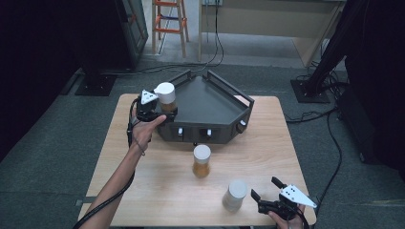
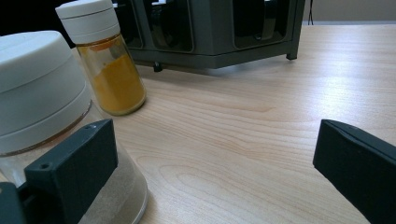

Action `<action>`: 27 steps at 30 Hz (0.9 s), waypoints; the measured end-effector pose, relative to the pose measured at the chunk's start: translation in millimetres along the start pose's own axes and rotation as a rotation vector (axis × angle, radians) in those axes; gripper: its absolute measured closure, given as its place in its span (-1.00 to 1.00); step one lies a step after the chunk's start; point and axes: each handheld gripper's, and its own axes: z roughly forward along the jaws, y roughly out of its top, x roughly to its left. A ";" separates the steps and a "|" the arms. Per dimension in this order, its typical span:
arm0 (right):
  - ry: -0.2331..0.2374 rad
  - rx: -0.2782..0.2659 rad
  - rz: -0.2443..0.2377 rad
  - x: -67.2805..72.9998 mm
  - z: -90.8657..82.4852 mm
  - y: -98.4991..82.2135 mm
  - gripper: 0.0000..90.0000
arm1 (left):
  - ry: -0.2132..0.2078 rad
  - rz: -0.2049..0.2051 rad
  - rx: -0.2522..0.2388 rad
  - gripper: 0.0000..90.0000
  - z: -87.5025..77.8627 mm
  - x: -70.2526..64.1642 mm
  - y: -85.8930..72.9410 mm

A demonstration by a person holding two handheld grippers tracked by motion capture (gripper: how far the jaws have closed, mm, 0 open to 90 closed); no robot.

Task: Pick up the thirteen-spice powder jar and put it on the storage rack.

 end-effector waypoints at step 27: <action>-0.003 0.000 -0.001 2.0 0.2 0.4 -1.00 | -0.081 0.019 -0.047 -0.98 -48.9 -12.5 -41.3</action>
